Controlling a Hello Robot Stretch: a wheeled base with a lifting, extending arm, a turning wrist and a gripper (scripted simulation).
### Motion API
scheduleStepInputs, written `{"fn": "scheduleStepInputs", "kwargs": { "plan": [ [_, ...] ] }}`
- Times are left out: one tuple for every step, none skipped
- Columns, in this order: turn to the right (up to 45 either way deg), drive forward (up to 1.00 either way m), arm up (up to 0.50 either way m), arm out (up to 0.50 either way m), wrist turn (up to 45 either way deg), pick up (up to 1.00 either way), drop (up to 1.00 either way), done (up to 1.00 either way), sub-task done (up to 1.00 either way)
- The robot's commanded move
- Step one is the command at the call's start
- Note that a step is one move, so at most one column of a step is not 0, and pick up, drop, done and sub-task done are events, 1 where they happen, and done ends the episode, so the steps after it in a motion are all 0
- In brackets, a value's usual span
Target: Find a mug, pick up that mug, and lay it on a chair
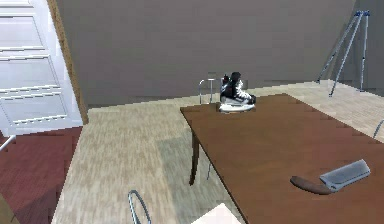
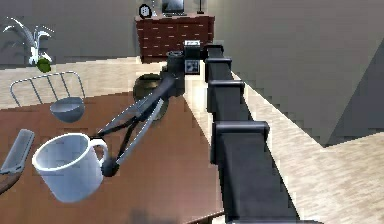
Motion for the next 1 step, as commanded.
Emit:
{"fn": "scheduleStepInputs", "kwargs": {
  "plan": [
    [0.0, 0.00, 0.00, -0.32, 0.0, 0.00, 0.00, 0.00, 0.00]
  ]
}}
